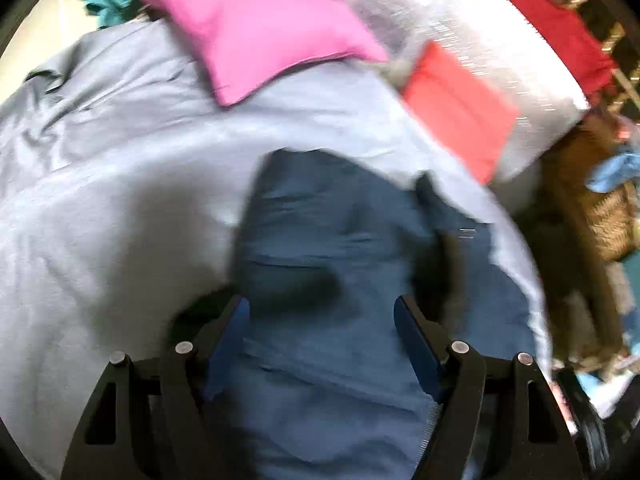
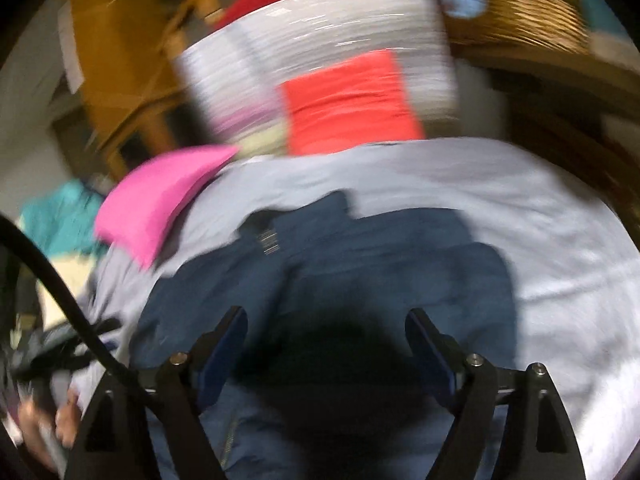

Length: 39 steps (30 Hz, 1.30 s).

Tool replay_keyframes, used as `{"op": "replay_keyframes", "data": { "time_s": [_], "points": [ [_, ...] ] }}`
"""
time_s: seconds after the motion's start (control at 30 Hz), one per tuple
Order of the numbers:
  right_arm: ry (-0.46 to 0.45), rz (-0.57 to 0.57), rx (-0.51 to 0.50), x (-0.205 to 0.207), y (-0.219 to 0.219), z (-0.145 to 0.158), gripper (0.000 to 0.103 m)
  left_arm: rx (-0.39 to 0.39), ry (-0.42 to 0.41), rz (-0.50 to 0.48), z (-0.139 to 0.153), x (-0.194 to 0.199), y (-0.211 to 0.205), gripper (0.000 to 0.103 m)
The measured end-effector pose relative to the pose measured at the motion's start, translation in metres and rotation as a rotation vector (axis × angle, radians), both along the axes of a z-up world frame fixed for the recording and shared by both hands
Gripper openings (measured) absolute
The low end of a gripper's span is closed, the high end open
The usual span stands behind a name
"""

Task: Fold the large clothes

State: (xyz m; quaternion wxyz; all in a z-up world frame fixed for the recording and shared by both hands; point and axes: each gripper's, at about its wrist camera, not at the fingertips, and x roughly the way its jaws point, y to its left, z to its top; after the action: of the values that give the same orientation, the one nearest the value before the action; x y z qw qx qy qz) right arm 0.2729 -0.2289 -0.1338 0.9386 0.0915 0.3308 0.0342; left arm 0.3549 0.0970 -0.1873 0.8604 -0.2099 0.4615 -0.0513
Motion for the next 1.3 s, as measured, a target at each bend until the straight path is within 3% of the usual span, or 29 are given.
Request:
{"op": "replay_keyframes", "data": {
  "time_s": [0.1, 0.17, 0.23, 0.3, 0.37, 0.47, 0.53, 0.63, 0.7, 0.9, 1.07, 1.3],
  "points": [
    [0.004, 0.089, -0.133, 0.012, 0.048, -0.008, 0.088, 0.093, 0.073, 0.034, -0.018, 0.010, -0.004, 0.075],
    [0.024, 0.114, -0.231, 0.022, 0.075, -0.019, 0.088, 0.088, 0.115, 0.036, -0.029, 0.011, -0.001, 0.074],
    [0.062, 0.104, -0.347, 0.036, 0.096, -0.035, 0.088, 0.091, 0.130, 0.034, -0.033, 0.011, -0.001, 0.074],
    [0.053, 0.057, -0.367, 0.043, 0.096, -0.041, 0.088, 0.114, 0.143, 0.030, -0.037, 0.016, -0.002, 0.074],
    [0.041, -0.032, -0.289, 0.048, 0.075, -0.038, 0.087, 0.137, 0.161, 0.018, -0.043, 0.017, -0.006, 0.075],
    [0.013, -0.241, -0.096, 0.045, 0.015, -0.026, 0.087, 0.154, 0.169, 0.004, -0.043, 0.013, -0.006, 0.075],
    [0.022, -0.360, 0.108, 0.034, -0.038, -0.027, 0.088, 0.159, 0.170, -0.001, -0.044, 0.013, -0.005, 0.075],
    [0.042, -0.421, 0.382, 0.012, -0.097, -0.035, 0.088, 0.154, 0.170, -0.005, -0.045, 0.015, -0.004, 0.075],
    [0.011, -0.425, 0.450, 0.003, -0.114, -0.035, 0.088, 0.179, 0.157, 0.001, -0.040, 0.012, -0.003, 0.075],
    [-0.008, -0.349, 0.377, 0.003, -0.095, -0.017, 0.088, 0.232, 0.037, -0.068, -0.014, 0.003, -0.036, 0.075],
    [-0.048, -0.354, 0.330, -0.009, -0.091, -0.010, 0.088, 0.429, -0.011, -0.103, -0.008, 0.004, -0.073, 0.075],
    [-0.102, -0.434, 0.339, -0.033, -0.134, -0.006, 0.088, 0.409, -0.081, -0.237, 0.004, 0.003, -0.129, 0.074]
  ]
}}
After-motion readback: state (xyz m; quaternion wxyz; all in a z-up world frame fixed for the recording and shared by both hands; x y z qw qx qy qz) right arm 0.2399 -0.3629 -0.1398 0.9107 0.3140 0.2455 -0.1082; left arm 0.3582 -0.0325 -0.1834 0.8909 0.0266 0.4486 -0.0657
